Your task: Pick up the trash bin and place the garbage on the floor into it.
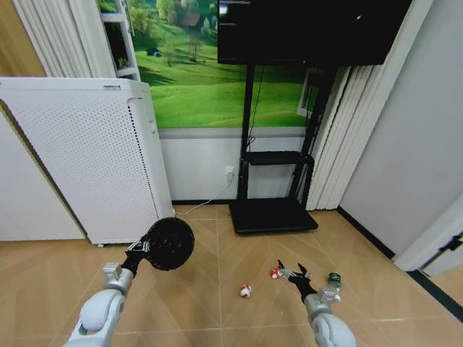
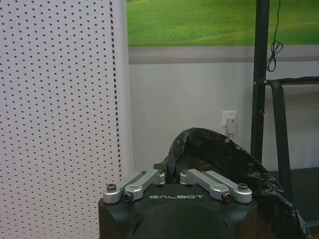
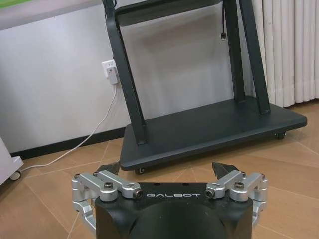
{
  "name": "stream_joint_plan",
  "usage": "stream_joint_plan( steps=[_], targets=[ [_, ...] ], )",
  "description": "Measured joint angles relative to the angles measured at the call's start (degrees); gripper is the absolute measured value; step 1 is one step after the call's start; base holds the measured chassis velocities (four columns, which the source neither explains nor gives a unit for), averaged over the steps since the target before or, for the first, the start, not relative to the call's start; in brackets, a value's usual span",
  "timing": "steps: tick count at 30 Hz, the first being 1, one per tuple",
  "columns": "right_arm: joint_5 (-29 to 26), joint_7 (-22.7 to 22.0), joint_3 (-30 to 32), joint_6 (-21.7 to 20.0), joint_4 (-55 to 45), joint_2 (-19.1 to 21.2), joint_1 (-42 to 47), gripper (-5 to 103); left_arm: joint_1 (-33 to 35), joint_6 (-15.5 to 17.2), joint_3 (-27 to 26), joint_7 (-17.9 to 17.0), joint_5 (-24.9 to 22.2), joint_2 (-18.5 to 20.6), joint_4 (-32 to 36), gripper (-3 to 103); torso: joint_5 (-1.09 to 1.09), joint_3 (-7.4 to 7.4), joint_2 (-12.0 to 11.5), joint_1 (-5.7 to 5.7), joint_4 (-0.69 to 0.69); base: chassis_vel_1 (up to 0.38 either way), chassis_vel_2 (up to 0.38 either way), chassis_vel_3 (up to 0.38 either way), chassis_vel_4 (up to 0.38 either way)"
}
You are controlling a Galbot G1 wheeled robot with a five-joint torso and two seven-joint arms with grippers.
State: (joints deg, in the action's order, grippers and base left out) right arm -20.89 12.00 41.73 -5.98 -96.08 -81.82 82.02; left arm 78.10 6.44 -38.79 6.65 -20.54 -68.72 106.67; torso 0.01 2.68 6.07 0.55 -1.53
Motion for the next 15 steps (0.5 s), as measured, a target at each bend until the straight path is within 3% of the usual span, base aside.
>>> stream_joint_plan(
  steps=[15],
  targets=[
    [0.2,0.6,0.0,1.1,1.3,0.1,0.1,100,-0.1,0.0,1.6,0.1,0.8,-0.2,-0.4,7,0.00,0.00,0.0,0.00,-0.01,-0.060,0.056,0.072,-0.065]
  ],
)
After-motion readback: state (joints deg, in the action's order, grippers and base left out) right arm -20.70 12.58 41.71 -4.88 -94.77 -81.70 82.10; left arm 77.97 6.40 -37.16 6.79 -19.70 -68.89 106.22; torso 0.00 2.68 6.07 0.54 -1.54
